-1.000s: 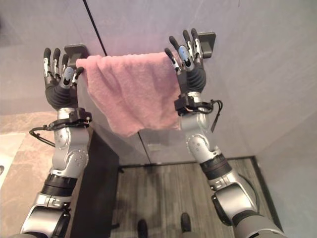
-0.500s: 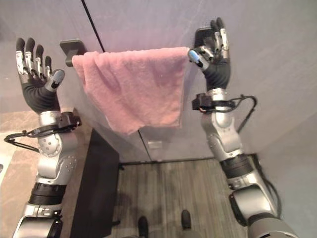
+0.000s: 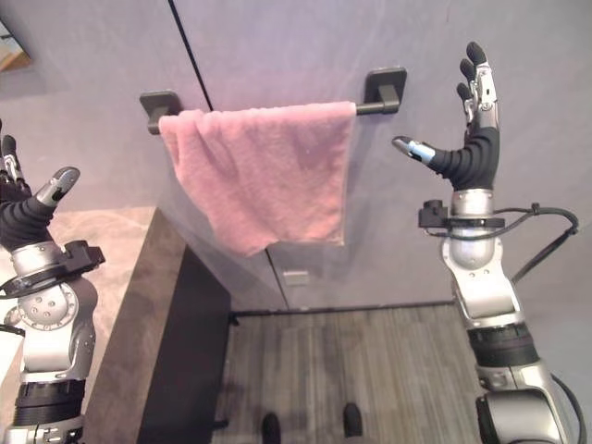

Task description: Put brush and paste in cup on sink, flatten towel.

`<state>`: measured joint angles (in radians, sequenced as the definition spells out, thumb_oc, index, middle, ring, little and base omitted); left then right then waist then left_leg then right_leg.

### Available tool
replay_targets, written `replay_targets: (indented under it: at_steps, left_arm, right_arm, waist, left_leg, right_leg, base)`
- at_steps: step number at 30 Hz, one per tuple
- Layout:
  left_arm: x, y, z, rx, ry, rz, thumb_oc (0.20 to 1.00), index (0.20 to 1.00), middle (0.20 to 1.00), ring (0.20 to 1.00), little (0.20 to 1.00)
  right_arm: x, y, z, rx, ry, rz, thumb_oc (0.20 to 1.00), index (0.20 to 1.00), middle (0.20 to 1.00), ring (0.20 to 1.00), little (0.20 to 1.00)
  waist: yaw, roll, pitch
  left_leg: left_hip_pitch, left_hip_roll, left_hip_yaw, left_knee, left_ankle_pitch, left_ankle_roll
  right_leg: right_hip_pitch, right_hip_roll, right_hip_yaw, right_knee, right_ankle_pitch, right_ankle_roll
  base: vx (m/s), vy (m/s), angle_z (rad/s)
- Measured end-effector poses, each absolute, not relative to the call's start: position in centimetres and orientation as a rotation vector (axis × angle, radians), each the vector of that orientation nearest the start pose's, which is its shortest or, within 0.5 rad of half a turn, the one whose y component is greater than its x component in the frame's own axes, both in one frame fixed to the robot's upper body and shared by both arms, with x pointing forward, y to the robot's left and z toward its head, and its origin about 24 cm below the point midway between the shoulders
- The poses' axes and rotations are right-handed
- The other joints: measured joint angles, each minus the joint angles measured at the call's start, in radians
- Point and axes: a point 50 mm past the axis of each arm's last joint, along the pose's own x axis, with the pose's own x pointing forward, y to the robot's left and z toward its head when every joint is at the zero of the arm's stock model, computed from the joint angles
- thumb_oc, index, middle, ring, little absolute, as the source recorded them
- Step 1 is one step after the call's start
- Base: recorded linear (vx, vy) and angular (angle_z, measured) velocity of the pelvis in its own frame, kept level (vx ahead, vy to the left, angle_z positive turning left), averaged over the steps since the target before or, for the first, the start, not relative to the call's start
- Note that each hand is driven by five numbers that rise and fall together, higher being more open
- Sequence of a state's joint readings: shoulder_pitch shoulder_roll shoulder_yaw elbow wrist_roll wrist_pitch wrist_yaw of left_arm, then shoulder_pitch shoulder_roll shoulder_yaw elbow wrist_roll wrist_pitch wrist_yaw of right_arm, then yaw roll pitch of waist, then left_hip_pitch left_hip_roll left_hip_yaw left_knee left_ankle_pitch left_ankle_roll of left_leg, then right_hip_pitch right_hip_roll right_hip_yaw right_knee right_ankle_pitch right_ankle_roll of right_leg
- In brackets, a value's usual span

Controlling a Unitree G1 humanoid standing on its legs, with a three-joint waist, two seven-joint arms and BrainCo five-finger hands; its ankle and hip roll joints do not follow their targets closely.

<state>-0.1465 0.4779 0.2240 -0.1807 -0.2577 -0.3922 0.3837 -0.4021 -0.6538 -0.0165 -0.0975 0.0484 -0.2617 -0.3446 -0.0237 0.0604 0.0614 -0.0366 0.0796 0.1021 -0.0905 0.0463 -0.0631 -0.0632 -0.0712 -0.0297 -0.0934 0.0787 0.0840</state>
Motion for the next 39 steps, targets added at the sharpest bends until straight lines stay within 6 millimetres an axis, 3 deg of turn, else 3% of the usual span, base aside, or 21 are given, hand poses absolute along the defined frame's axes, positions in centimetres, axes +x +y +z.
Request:
replay_targets:
  at_steps: [6,9,11,13,15,18,21,23,25,26,28,34,39]
  left_arm:
    - [23.3,24.5,15.5,-0.055,-0.682,0.352,1.000,1.000,1.000,1.000,1.000]
    - [24.0,22.9,10.9,-0.121,-0.449,0.254,1.000,1.000,1.000,1.000,1.000]
    - [24.0,23.0,9.4,-0.110,-0.374,0.251,1.000,1.000,1.000,1.000,1.000]
    - [23.8,23.1,5.4,-0.085,-0.188,0.248,1.000,1.000,1.000,1.000,1.000]
    - [23.4,22.9,3.5,-0.077,-0.092,0.242,1.000,1.000,1.000,1.000,1.000]
    - [21.8,21.4,-2.5,-0.201,0.193,0.242,1.000,1.000,1.000,1.000,1.000]
    - [20.5,20.1,-4.1,-0.239,0.277,0.189,1.000,1.000,1.000,1.000,1.000]
    - [20.1,19.8,-5.4,-0.220,0.346,0.172,1.000,1.000,1.000,1.000,1.000]
    - [19.1,20.4,-7.5,-0.161,0.460,0.193,1.000,1.000,1.000,1.000,1.000]
    - [18.3,21.1,-9.6,-0.064,0.578,0.198,1.000,1.000,1.000,1.000,1.000]
    - [16.6,21.9,-12.0,0.084,0.771,0.196,1.000,1.000,1.000,1.000,1.000]
    - [11.3,22.7,-15.6,0.356,1.111,0.120,1.000,1.000,1.000,1.000,1.000]
    - [10.2,23.0,-15.8,0.373,1.134,0.126,1.000,1.000,1.000,1.000,1.000]
  right_arm:
    - [27.0,-23.7,20.6,-0.477,-0.753,-0.267,1.000,1.000,1.000,1.000,1.000]
    - [26.7,-24.4,16.8,-0.443,-0.598,-0.293,1.000,1.000,1.000,1.000,1.000]
    - [26.7,-25.0,15.3,-0.455,-0.525,-0.306,1.000,1.000,1.000,1.000,1.000]
    - [26.3,-26.3,11.4,-0.457,-0.349,-0.352,1.000,1.000,1.000,1.000,1.000]
    - [25.4,-27.0,9.1,-0.466,-0.247,-0.367,1.000,1.000,1.000,1.000,1.000]
    - [24.2,-27.7,4.4,-0.446,-0.020,-0.402,1.000,1.000,1.000,1.000,1.000]
    - [23.5,-27.3,2.8,-0.407,0.045,-0.404,1.000,1.000,1.000,1.000,1.000]
    - [22.9,-27.6,0.5,-0.392,0.147,-0.418,1.000,1.000,1.000,1.000,1.000]
    - [21.6,-27.9,-2.9,-0.411,0.324,-0.403,1.000,1.000,1.000,1.000,1.000]
    - [20.4,-28.5,-5.5,-0.446,0.472,-0.386,1.000,1.000,1.000,1.000,1.000]
    - [18.7,-29.0,-8.4,-0.510,0.695,-0.337,1.000,1.000,1.000,1.000,1.000]
    - [14.1,-29.2,-12.4,-0.535,1.030,-0.280,1.000,1.000,1.000,1.000,1.000]
    - [13.7,-29.1,-12.6,-0.496,1.036,-0.272,1.000,1.000,1.000,1.000,1.000]
  waist:
    - [-0.019,-0.014,0.008]
    - [-0.024,-0.018,0.008]
    - [-0.039,-0.018,0.008]
    - [-0.048,-0.019,0.006]
    - [-0.049,-0.018,0.006]
    - [-0.059,-0.013,0.000]
    - [-0.075,-0.013,0.000]
    - [-0.075,-0.011,-0.013]
    - [-0.075,-0.009,-0.018]
    - [-0.074,-0.006,-0.025]
    - [-0.073,-0.003,-0.033]
    - [-0.075,-0.005,-0.047]
    - [-0.072,-0.005,-0.047]
  left_leg:
    - [0.023,0.000,-0.009,0.000,-0.001,0.000]
    - [0.036,0.000,-0.006,-0.002,-0.002,0.001]
    - [0.039,0.000,-0.008,-0.003,-0.005,0.004]
    - [0.055,0.000,-0.007,-0.004,-0.009,0.005]
    - [0.054,0.000,-0.006,-0.004,-0.011,0.007]
    - [0.068,0.000,-0.002,-0.001,-0.011,0.006]
    - [0.067,0.000,0.002,-0.002,-0.012,0.006]
    - [0.068,0.000,0.003,-0.001,-0.012,0.006]
    - [0.067,0.001,0.006,-0.004,-0.015,0.009]
    - [0.069,0.001,0.011,-0.004,-0.016,0.008]
    - [0.066,0.002,0.015,-0.004,-0.021,0.010]
    - [0.056,0.004,0.020,0.000,-0.019,0.006]
    - [0.054,0.004,0.021,0.000,-0.019,0.007]
  right_leg:
    - [0.028,0.000,-0.007,0.007,-0.003,-0.001]
    - [0.039,0.000,-0.006,0.006,-0.004,-0.001]
    - [0.043,0.000,-0.007,0.005,-0.006,0.000]
    - [0.059,0.000,-0.006,0.001,-0.013,0.001]
    - [0.058,0.000,-0.006,0.000,-0.013,0.001]
    - [0.069,-0.001,-0.004,0.000,-0.015,0.002]
    - [0.066,-0.001,-0.001,0.000,-0.017,0.002]
    - [0.067,0.000,0.000,0.000,-0.017,0.002]
    - [0.064,-0.001,0.004,-0.001,-0.019,0.003]
    - [0.064,0.000,0.008,-0.001,-0.019,0.003]
    - [0.058,0.001,0.014,-0.001,-0.022,0.001]
    - [0.045,0.003,0.016,-0.001,-0.019,0.000]
    - [0.043,0.003,0.016,-0.001,-0.020,0.000]
  base:
    - [-0.06,-0.007,0.04]
    - [-0.05,-0.001,-0.03]
    - [-0.05,0.006,0.01]
    - [0.00,0.000,0.00]
    - [-0.04,0.009,-0.01]
    - [-0.03,0.011,-0.03]
    - [-0.04,0.008,-0.04]
    - [-0.05,0.001,-0.02]
    - [-0.05,-0.001,-0.05]
    - [-0.04,0.000,-0.06]
    - [-0.02,-0.005,-0.09]
    - [0.00,-0.001,-0.01]
    - [0.00,0.000,0.00]
